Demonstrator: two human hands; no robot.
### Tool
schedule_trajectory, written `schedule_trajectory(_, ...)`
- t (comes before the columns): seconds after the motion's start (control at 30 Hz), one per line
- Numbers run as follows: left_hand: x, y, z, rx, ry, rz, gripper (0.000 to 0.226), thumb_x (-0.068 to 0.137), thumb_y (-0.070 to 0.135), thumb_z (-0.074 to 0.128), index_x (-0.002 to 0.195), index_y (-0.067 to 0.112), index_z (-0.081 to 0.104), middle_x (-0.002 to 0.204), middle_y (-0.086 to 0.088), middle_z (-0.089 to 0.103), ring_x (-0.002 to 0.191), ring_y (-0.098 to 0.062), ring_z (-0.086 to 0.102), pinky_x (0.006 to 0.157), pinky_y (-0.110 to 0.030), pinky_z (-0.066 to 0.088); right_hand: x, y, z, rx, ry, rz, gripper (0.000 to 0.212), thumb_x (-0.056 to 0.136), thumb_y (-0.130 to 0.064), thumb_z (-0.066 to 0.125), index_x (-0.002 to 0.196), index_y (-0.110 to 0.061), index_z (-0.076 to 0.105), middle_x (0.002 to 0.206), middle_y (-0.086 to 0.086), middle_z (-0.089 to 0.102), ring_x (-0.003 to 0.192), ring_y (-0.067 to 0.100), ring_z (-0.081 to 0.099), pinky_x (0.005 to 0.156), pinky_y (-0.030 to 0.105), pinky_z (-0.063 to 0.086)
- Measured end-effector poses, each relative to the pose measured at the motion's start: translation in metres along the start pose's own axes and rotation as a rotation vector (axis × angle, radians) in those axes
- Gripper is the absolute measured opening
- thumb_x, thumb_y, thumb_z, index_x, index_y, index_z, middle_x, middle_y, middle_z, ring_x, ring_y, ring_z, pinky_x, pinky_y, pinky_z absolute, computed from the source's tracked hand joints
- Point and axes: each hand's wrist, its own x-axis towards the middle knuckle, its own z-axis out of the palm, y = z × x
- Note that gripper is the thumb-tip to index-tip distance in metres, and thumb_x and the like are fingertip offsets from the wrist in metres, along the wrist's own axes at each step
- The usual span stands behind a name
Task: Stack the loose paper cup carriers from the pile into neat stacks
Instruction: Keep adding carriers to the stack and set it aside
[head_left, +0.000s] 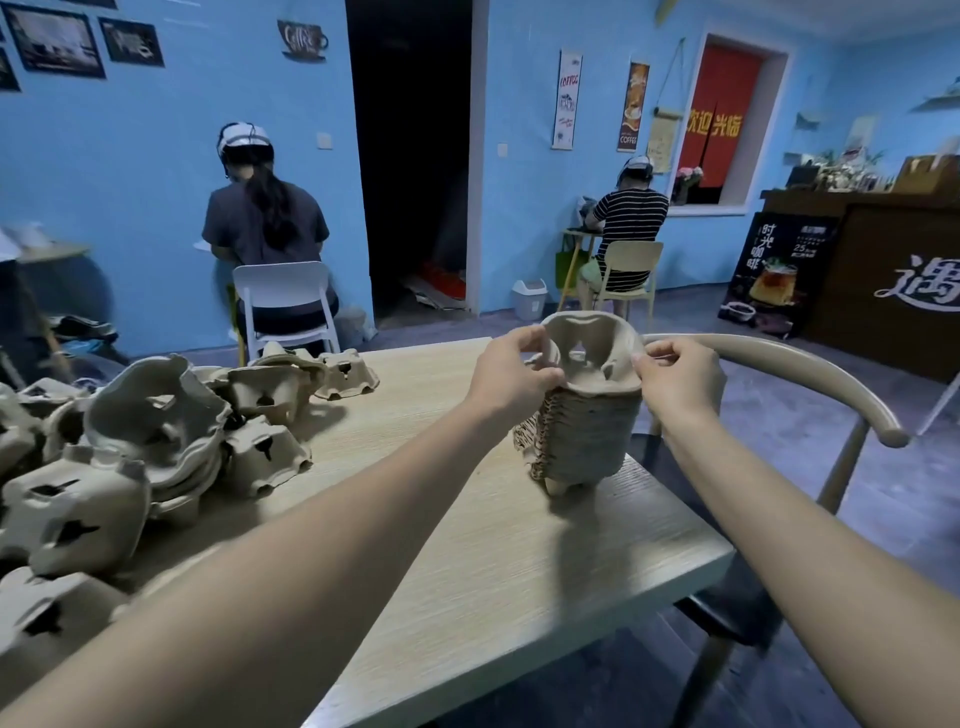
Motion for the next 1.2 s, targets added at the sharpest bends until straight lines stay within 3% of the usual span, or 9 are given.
schedule_trajectory(0.17, 0.001, 0.0, 0.003, 0.071, -0.011, -0.001, 0.037, 0.084, 0.009, 0.068, 0.12, 0.007, 0.06, 0.102, -0.001, 0.061, 0.095, -0.015, 0.056, 0.083, -0.023, 0.04, 0.002, 0.004, 0.002, -0.07, -0.066, 0.017, 0.017, 0.091, -0.013, 0.055, 0.097, -0.013, 0.071, 0.098, 0.006, 0.069, 0.085, 0.02, 0.056, 0.076, 0.035, 0.05)
schedule_trajectory(0.3, 0.006, -0.003, 0.006, 0.154, -0.005, -0.031, 0.02, 0.086, 0.018, 0.067, 0.105, 0.011, 0.065, 0.117, -0.006, 0.06, 0.094, -0.016, 0.056, 0.076, -0.023, 0.039, 0.006, 0.007, 0.002, -0.15, -0.111, -0.009, 0.026, 0.092, -0.007, 0.047, 0.089, -0.008, 0.073, 0.093, 0.008, 0.065, 0.077, 0.023, 0.055, 0.064, 0.029, 0.043)
schedule_trajectory(0.37, 0.008, -0.006, 0.007, 0.187, 0.013, -0.055, 0.014, 0.087, 0.022, 0.066, 0.094, 0.01, 0.064, 0.12, -0.009, 0.059, 0.095, -0.022, 0.061, 0.067, -0.022, 0.039, 0.006, 0.011, 0.006, -0.176, -0.166, -0.038, 0.032, 0.091, -0.007, 0.044, 0.072, -0.011, 0.07, 0.095, 0.01, 0.06, 0.076, 0.024, 0.052, 0.06, 0.027, 0.037)
schedule_trajectory(0.43, 0.007, -0.01, 0.007, 0.196, 0.007, -0.062, 0.026, 0.089, 0.024, 0.064, 0.109, 0.008, 0.065, 0.12, -0.012, 0.059, 0.097, -0.025, 0.062, 0.06, -0.019, 0.039, 0.006, 0.015, 0.01, -0.215, -0.207, -0.084, 0.036, 0.091, -0.01, 0.044, 0.062, -0.017, 0.063, 0.096, 0.013, 0.059, 0.085, 0.024, 0.051, 0.066, 0.028, 0.037)
schedule_trajectory(0.53, 0.003, -0.014, 0.003, 0.21, -0.006, -0.037, 0.039, 0.09, 0.028, 0.061, 0.126, 0.012, 0.058, 0.13, -0.008, 0.053, 0.094, -0.017, 0.056, 0.05, -0.012, 0.041, 0.003, 0.017, 0.015, -0.249, -0.216, -0.136, 0.028, 0.092, -0.014, 0.046, 0.078, -0.022, 0.069, 0.103, 0.015, 0.062, 0.102, 0.033, 0.054, 0.076, 0.033, 0.041)
schedule_trajectory(0.6, 0.002, -0.017, -0.001, 0.21, -0.006, -0.016, 0.045, 0.089, 0.03, 0.063, 0.129, 0.013, 0.055, 0.134, -0.006, 0.051, 0.105, -0.018, 0.055, 0.068, -0.017, 0.047, -0.001, 0.013, 0.015, -0.269, -0.193, -0.196, 0.024, 0.092, -0.015, 0.046, 0.086, -0.021, 0.069, 0.104, 0.016, 0.063, 0.103, 0.034, 0.054, 0.075, 0.031, 0.041)
schedule_trajectory(0.7, -0.003, -0.022, -0.014, 0.212, 0.019, -0.008, 0.048, 0.088, 0.028, 0.064, 0.132, 0.014, 0.05, 0.135, -0.007, 0.047, 0.113, -0.018, 0.053, 0.092, -0.03, 0.044, -0.015, -0.002, 0.016, -0.25, -0.189, -0.297, 0.028, 0.093, -0.016, 0.047, 0.113, -0.012, 0.066, 0.121, 0.012, 0.056, 0.116, 0.03, 0.047, 0.094, 0.036, 0.038)
schedule_trajectory(0.97, -0.026, -0.059, -0.076, 0.349, 0.121, -0.025, 0.041, 0.09, 0.021, 0.062, 0.128, 0.014, 0.049, 0.132, -0.008, 0.042, 0.113, -0.017, 0.051, 0.093, -0.025, 0.039, -0.072, -0.044, 0.058, -0.082, -0.354, -0.474, 0.029, 0.092, -0.014, 0.051, 0.12, -0.012, 0.06, 0.12, 0.007, 0.054, 0.113, 0.021, 0.051, 0.1, 0.035, 0.041)
schedule_trajectory(1.2, -0.029, -0.105, -0.128, 0.545, 0.157, -0.074, 0.04, 0.087, 0.02, 0.063, 0.125, 0.016, 0.053, 0.129, -0.005, 0.044, 0.118, -0.022, 0.048, 0.102, -0.033, 0.037, -0.103, -0.047, 0.13, -0.071, -0.541, -0.432, 0.028, 0.09, -0.012, 0.053, 0.117, -0.007, 0.06, 0.119, 0.011, 0.056, 0.109, 0.026, 0.054, 0.097, 0.033, 0.041)
